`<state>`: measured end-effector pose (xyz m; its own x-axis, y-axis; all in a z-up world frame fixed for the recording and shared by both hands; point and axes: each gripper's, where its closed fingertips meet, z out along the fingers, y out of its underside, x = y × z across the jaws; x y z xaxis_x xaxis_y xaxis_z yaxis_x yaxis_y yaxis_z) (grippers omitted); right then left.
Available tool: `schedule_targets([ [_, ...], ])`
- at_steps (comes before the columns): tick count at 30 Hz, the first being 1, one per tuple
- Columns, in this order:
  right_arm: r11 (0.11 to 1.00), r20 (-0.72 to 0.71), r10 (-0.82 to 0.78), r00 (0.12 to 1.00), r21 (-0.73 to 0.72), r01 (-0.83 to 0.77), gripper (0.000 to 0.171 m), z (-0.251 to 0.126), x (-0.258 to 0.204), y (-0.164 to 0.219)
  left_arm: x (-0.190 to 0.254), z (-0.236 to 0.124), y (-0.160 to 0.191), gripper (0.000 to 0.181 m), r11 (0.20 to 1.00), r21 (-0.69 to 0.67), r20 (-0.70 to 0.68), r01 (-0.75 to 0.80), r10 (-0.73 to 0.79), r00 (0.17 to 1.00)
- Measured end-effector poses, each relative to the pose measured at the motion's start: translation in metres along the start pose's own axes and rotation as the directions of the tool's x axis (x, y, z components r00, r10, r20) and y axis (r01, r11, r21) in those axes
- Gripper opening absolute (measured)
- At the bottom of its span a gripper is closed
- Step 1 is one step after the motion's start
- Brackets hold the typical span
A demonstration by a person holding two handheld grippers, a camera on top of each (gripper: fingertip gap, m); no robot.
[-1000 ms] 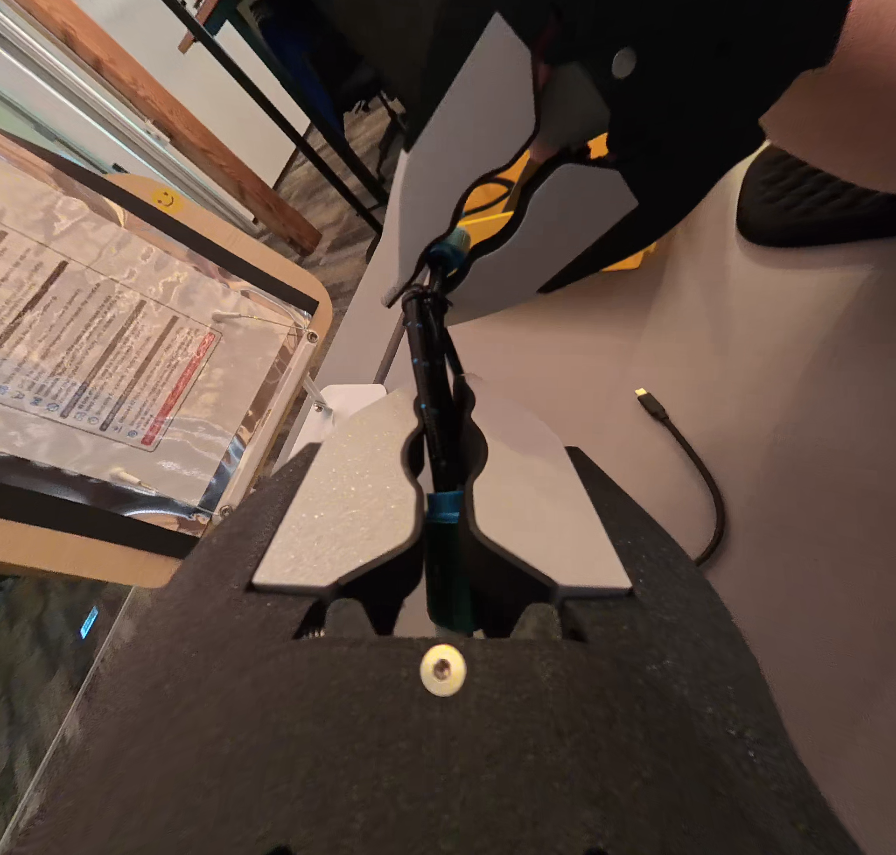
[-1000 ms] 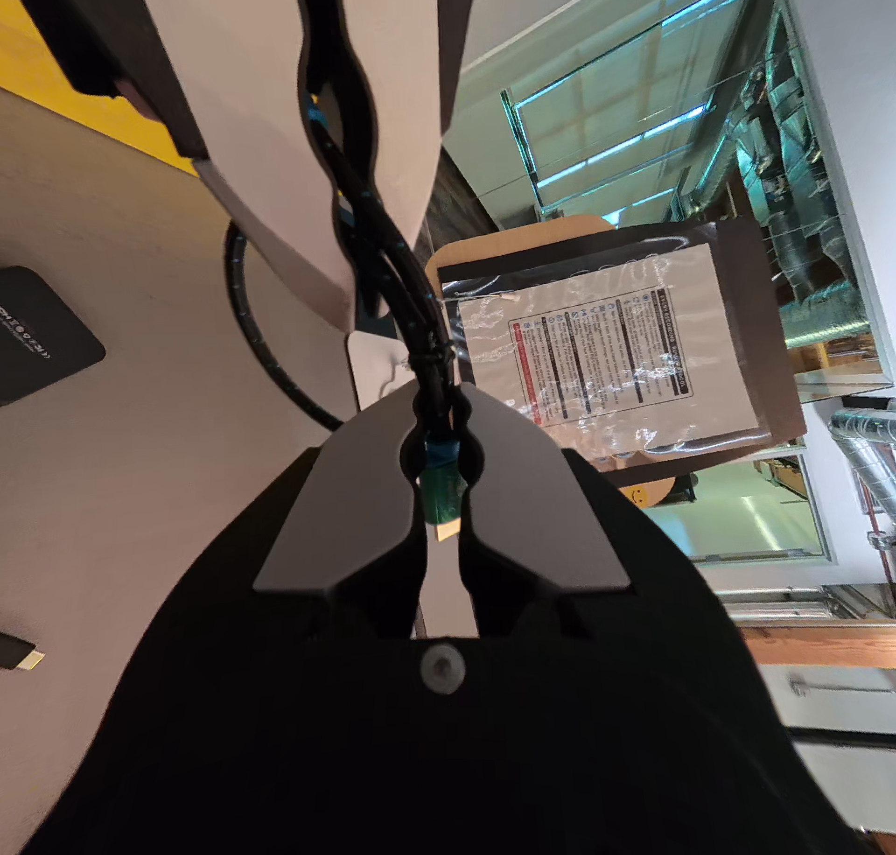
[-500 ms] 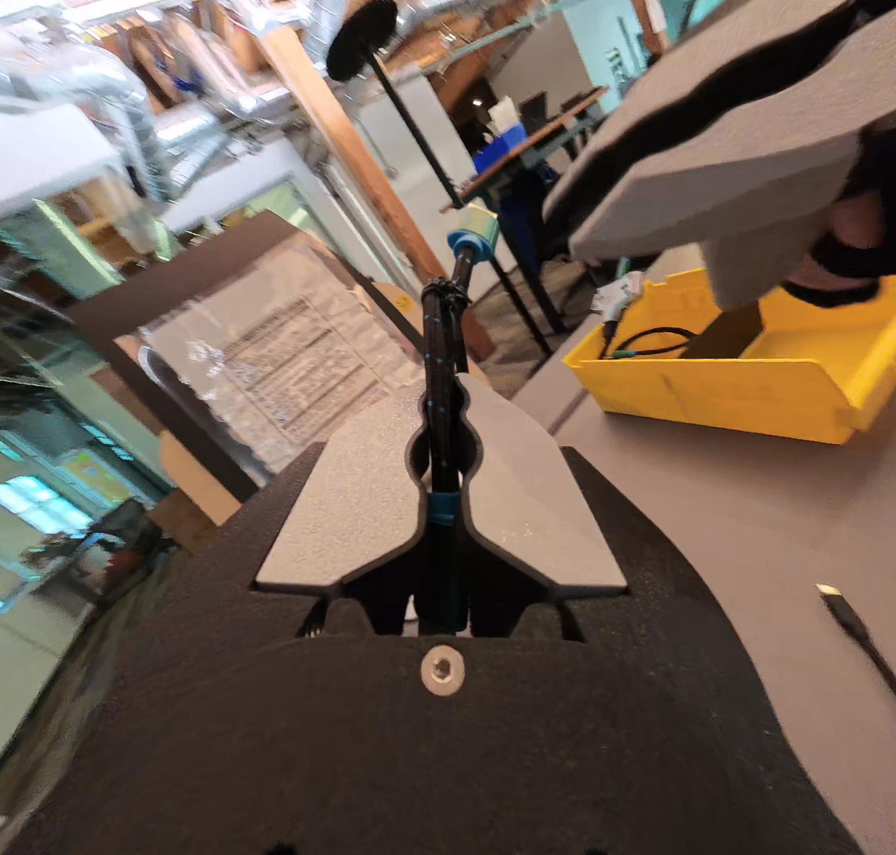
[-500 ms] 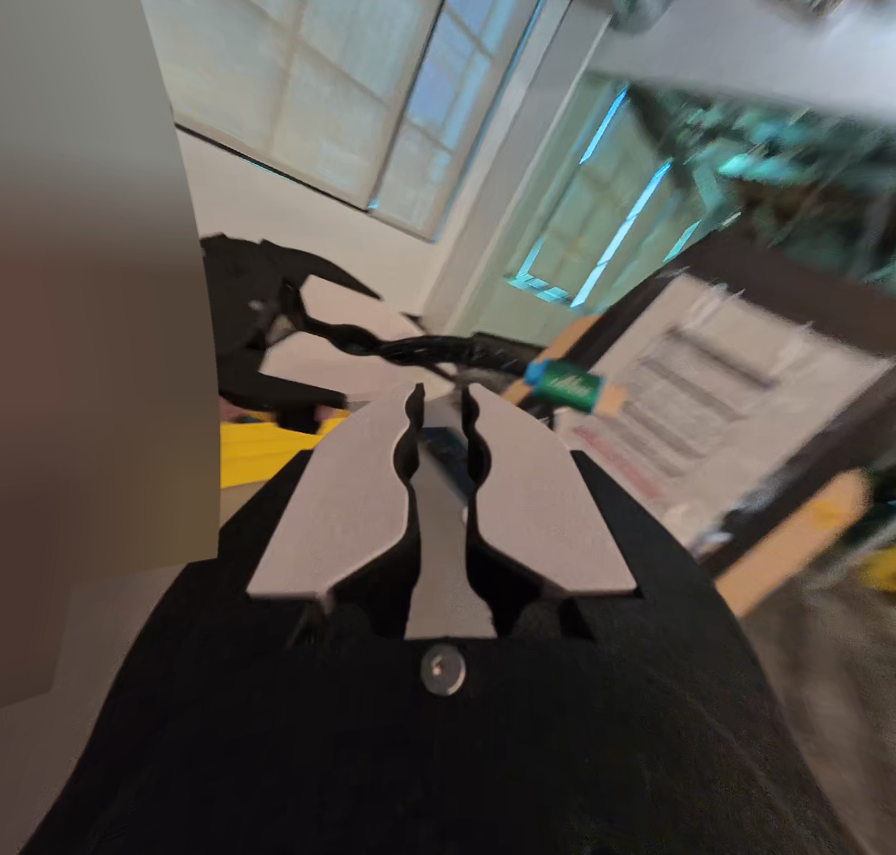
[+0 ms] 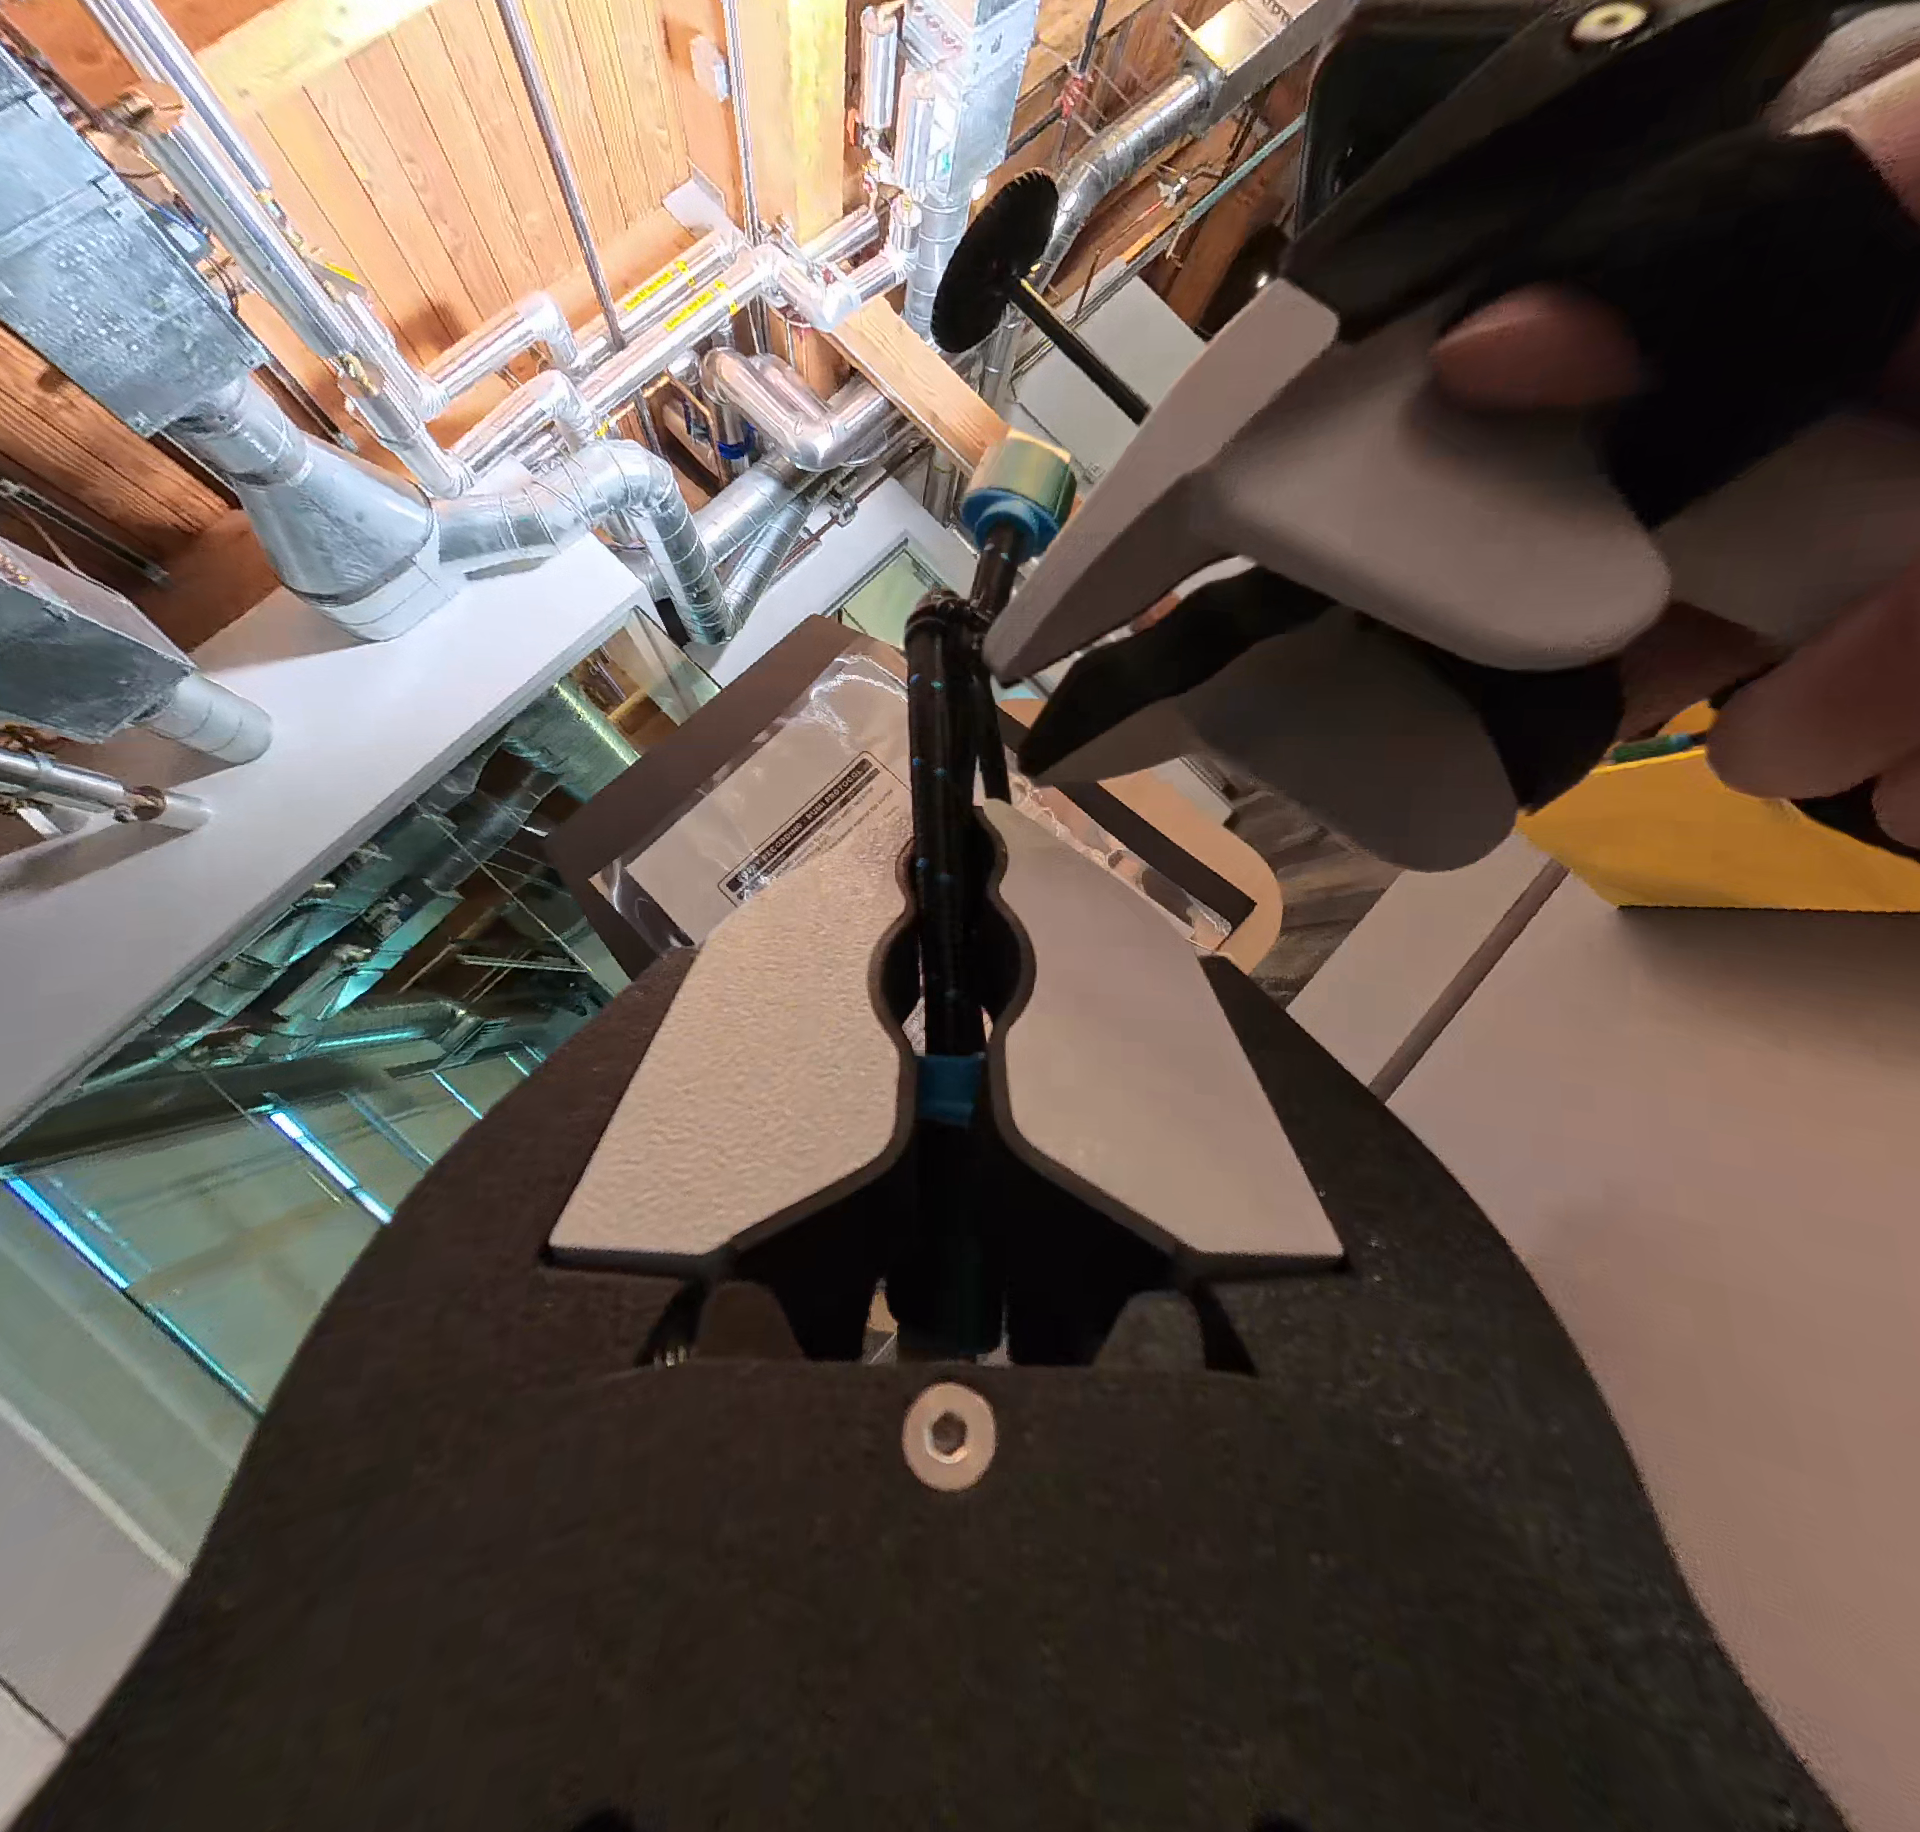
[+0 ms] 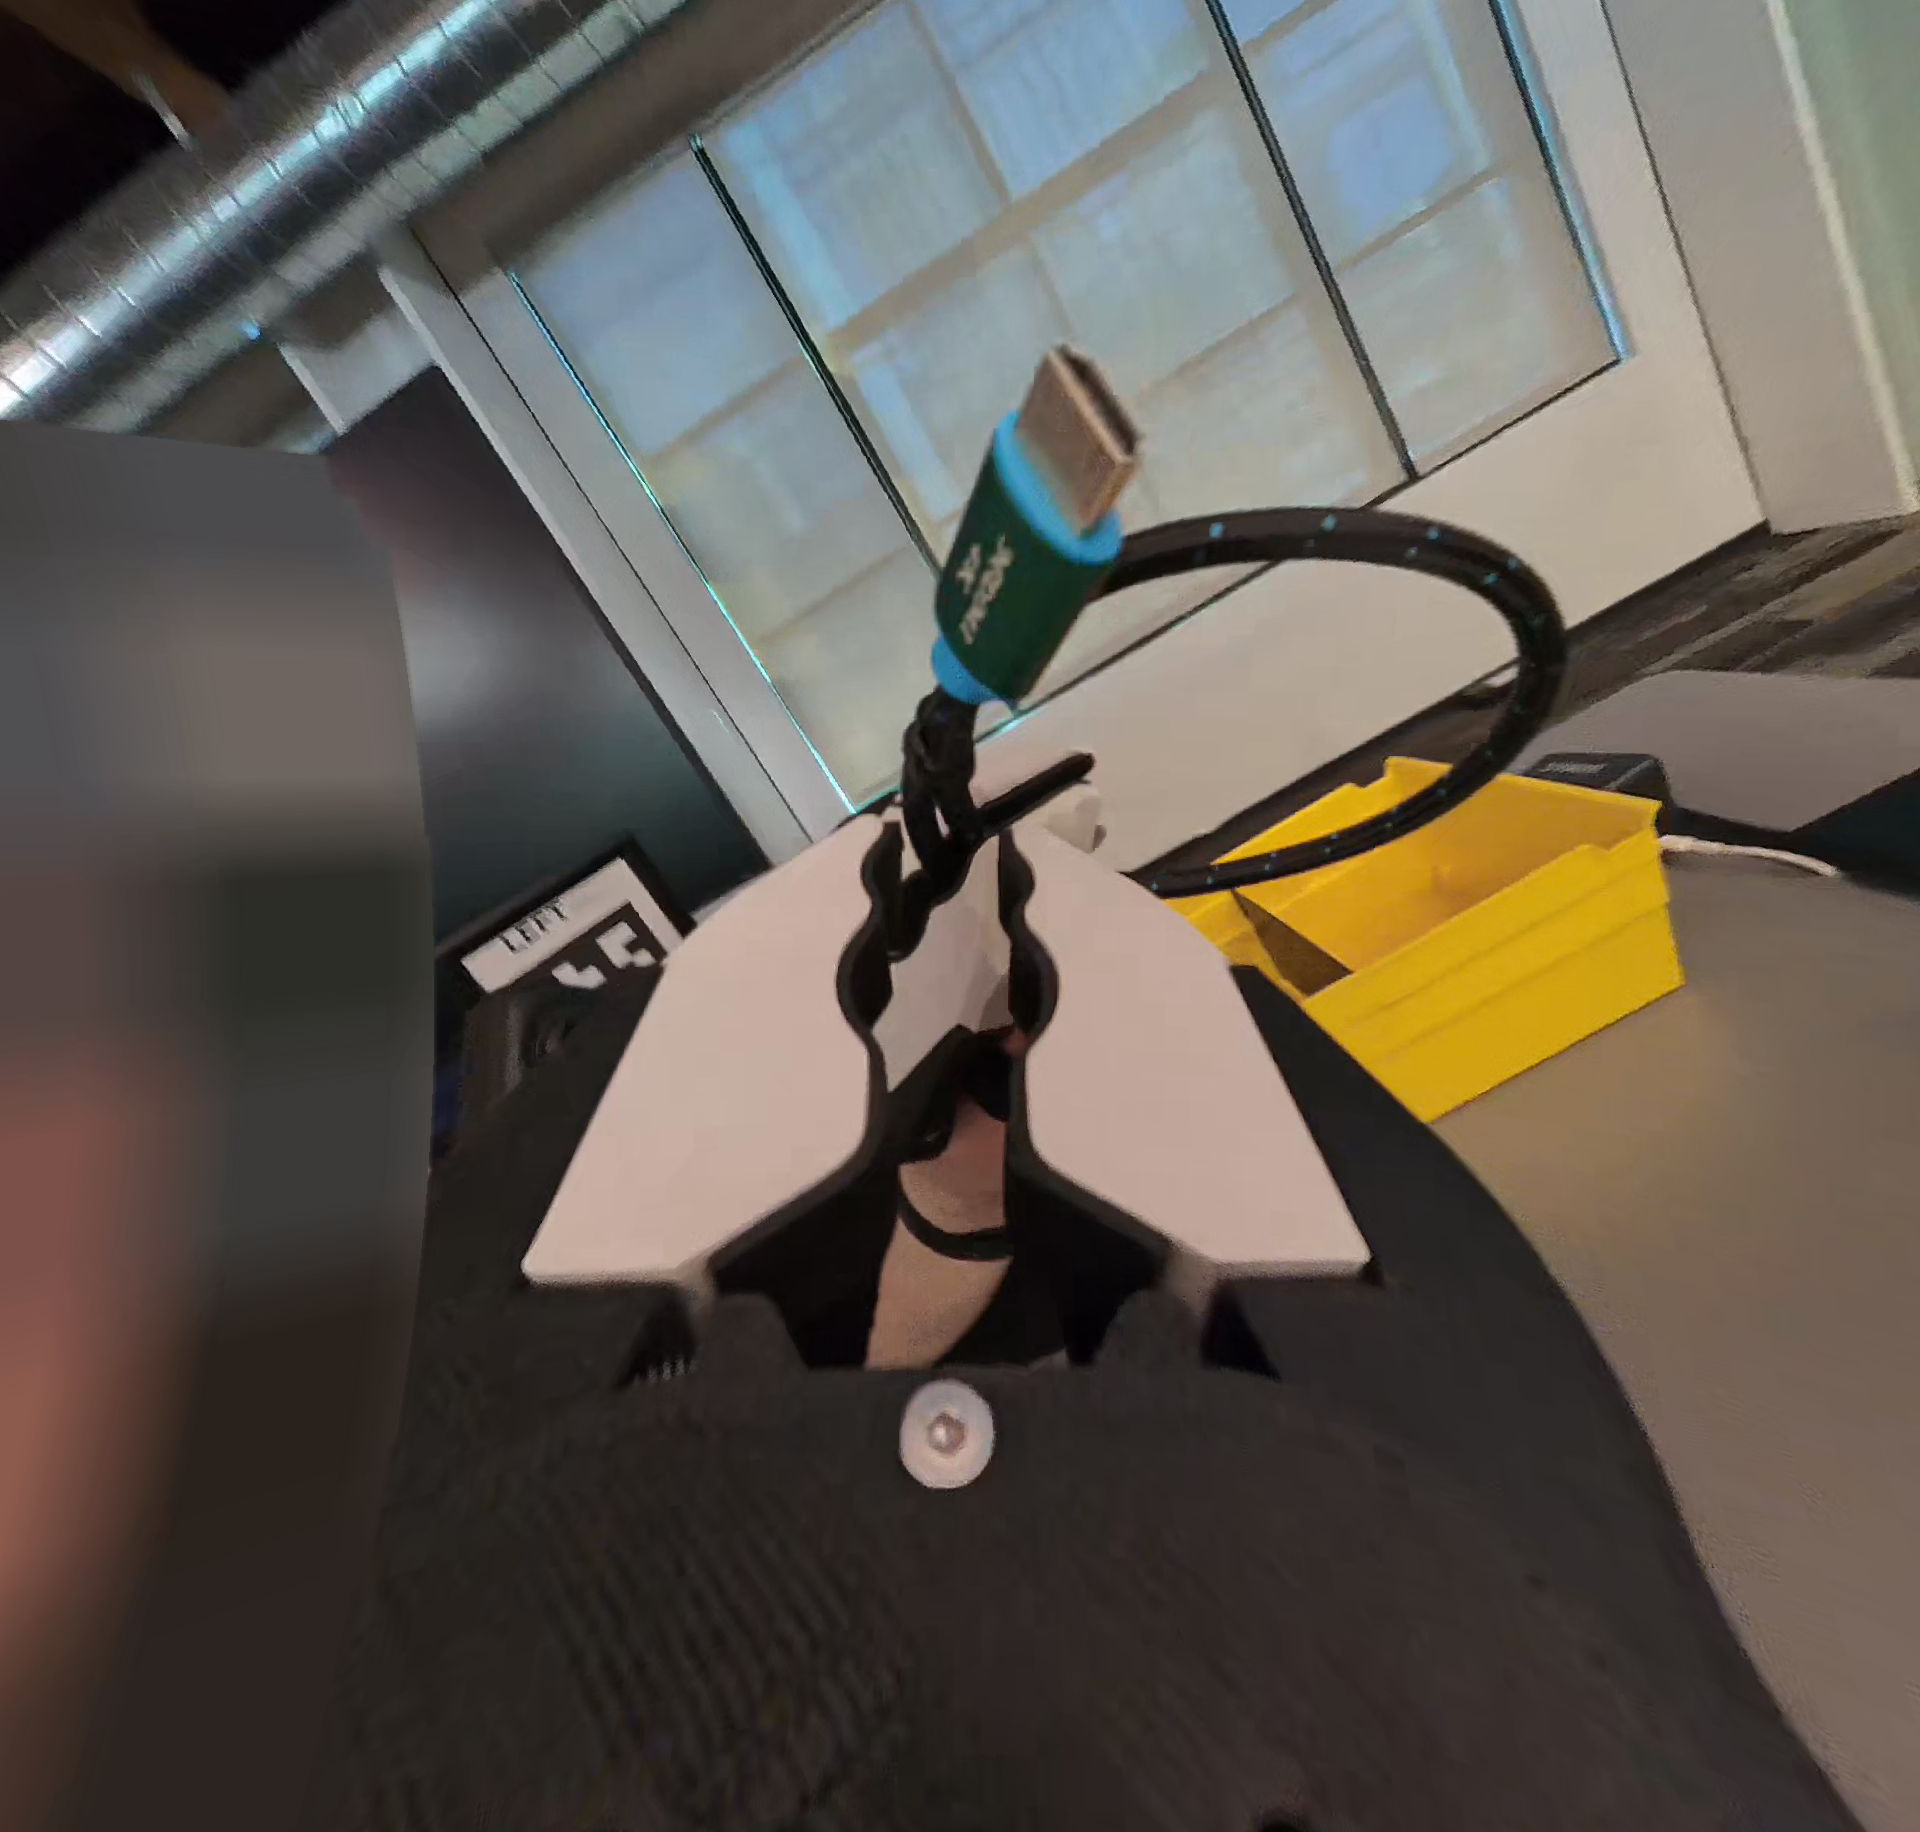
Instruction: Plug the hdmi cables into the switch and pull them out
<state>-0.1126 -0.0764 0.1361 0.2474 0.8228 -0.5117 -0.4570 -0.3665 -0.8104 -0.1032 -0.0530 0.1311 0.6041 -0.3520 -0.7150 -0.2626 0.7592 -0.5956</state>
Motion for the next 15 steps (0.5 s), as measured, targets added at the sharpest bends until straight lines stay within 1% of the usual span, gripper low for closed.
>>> schedule_targets([
  [3,0.995,0.077,0.099,0.992,0.003,-0.1,0.019,0.0,-0.005,0.0,0.004,0.001,0.001,0.005,1.0,-0.01,-0.005,-0.014,0.014,1.0],
  [5,0.99,0.097,0.142,0.985,0.004,-0.143,0.021,0.0,-0.005,0.0,0.004,0.001,0.001,0.005,1.0,-0.008,0.001,-0.018,0.018,1.0],
  [10,0.972,0.115,0.23,0.966,0.024,-0.235,0.012,0.0,0.001,0.001,0.005,0.001,0.001,0.004,0.999,-0.015,0.006,-0.048,0.048,0.999],
  [12,0.971,0.099,0.233,0.967,0.02,-0.236,0.008,-0.001,0.005,0.001,0.006,0.003,0.004,0.005,0.998,-0.032,-0.001,-0.046,0.046,0.999],
  [15,0.985,0.088,0.17,0.981,-0.024,-0.169,0.005,-0.001,0.005,0.004,0.007,0.004,0.007,0.004,0.999,-0.05,-0.029,-0.021,0.019,0.999],
])
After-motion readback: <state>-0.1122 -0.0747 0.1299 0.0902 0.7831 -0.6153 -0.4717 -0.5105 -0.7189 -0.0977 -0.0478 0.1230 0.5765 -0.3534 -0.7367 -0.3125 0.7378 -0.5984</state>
